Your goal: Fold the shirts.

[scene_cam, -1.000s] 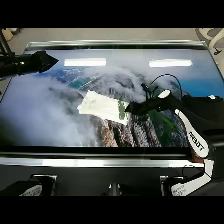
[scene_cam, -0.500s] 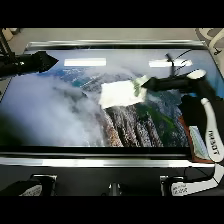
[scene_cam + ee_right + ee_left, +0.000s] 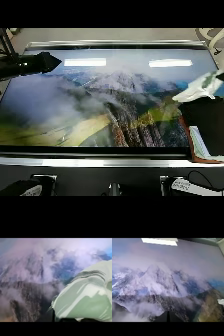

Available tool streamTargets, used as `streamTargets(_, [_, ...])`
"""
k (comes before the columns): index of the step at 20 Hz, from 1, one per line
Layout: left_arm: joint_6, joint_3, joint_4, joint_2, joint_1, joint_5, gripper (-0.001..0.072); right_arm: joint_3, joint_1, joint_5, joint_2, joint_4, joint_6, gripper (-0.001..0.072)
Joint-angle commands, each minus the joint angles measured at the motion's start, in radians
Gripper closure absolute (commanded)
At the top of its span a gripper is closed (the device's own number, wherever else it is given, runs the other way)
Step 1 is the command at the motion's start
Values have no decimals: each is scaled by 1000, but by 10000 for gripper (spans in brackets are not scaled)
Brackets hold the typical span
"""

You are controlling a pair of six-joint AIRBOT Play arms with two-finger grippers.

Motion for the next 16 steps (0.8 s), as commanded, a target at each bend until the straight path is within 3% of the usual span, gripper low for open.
streamTargets(1, [12,0,0,0,-21,1,674,11,-195,77,62,-7,20,694])
streamTargets(7, [27,0,0,0,-25,1,674,11,-411,63,138,-31,72,694])
streamTargets(12, [27,0,0,0,-25,2,674,-66,-314,251,143,-454,55,694])
streamTargets(16, [26,0,0,0,-25,-1,674,-283,-192,279,155,-621,48,694])
